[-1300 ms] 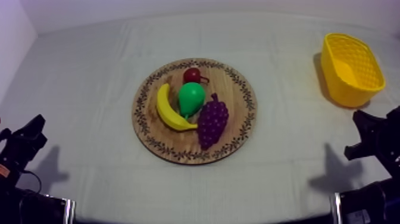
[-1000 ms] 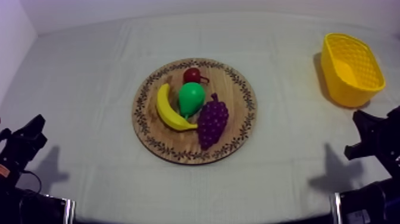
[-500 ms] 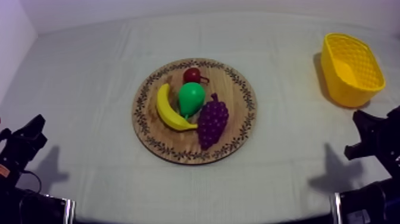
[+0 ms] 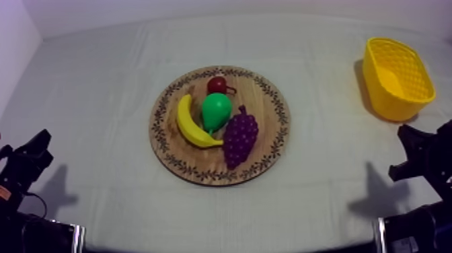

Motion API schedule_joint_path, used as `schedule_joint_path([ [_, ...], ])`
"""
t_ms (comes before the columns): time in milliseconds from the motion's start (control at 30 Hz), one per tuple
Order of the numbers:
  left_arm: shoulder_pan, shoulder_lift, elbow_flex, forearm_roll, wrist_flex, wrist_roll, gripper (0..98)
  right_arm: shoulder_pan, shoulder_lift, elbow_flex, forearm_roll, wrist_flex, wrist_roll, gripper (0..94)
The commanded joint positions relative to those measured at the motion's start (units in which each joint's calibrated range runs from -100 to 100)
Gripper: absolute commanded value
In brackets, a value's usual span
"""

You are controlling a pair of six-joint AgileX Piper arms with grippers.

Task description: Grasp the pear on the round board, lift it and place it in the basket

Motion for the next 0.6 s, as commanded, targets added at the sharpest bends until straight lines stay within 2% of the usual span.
schedule_joint_path([
  [0,0.0,0.0,0.0,-0.02,0.0,0.0,0.1,-0.1,0.0,0.0,0.0,0.0,-0.2,0.2],
  [233,0.0,0.0,0.0,-0.02,0.0,0.0,0.1,-0.1,0.0,0.0,0.0,0.2,-0.1,0.2],
  [367,0.0,0.0,0.0,-0.02,0.0,0.0,0.1,0.8,0.0,-0.9,0.0,0.4,-2.3,0.4],
  [567,0.0,0.0,0.0,-0.02,0.0,0.0,0.1,2.4,7.4,-8.3,-3.0,-1.3,-1.6,0.4],
])
